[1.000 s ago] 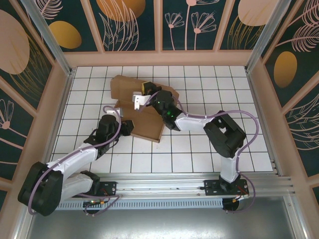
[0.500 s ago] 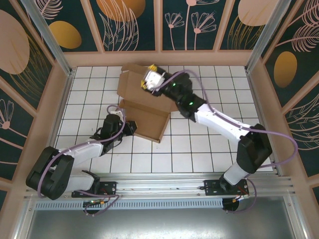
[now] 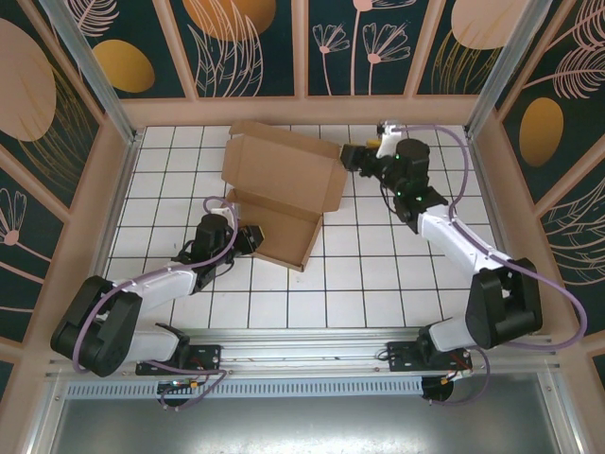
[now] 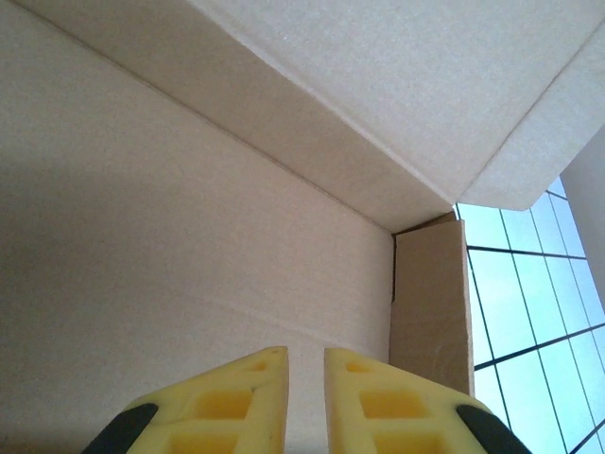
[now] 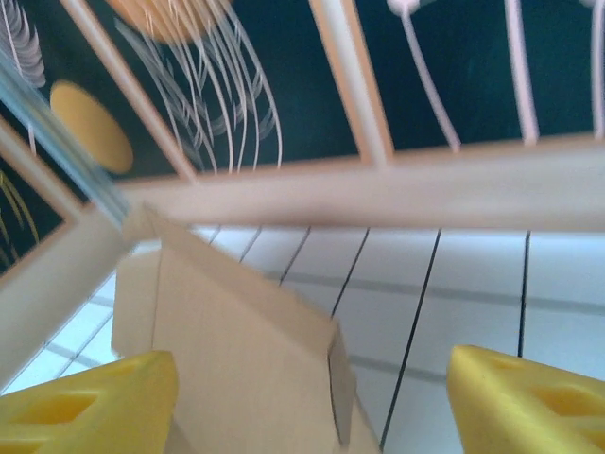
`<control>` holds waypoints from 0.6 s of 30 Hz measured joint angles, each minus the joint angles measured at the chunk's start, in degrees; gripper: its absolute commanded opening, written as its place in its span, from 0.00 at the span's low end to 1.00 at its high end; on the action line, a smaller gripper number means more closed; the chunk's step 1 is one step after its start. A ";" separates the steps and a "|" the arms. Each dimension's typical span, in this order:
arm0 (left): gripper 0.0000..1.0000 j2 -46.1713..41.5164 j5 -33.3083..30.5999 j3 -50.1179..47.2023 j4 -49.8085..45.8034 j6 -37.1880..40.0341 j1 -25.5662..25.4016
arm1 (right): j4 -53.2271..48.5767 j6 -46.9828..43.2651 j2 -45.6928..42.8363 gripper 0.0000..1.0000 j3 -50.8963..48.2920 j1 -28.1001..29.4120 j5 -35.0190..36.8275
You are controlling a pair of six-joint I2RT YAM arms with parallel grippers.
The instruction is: Fold the paper box
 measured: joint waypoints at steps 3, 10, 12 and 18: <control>0.18 -0.15 0.15 0.15 0.20 0.02 0.00 | 0.26 1.09 3.61 0.80 -1.44 0.02 -3.15; 0.18 -0.04 0.17 0.15 0.42 0.24 0.00 | 6.84 2.21 8.33 0.69 -7.93 -3.72 -10.73; 0.18 -0.04 0.17 0.17 0.42 0.42 0.00 | 8.00 2.25 9.49 0.67 -8.02 -4.92 -13.29; 0.18 -0.04 0.17 0.17 0.39 1.05 0.00 | 9.42 2.10 14.14 0.58 -6.91 -5.97 -22.43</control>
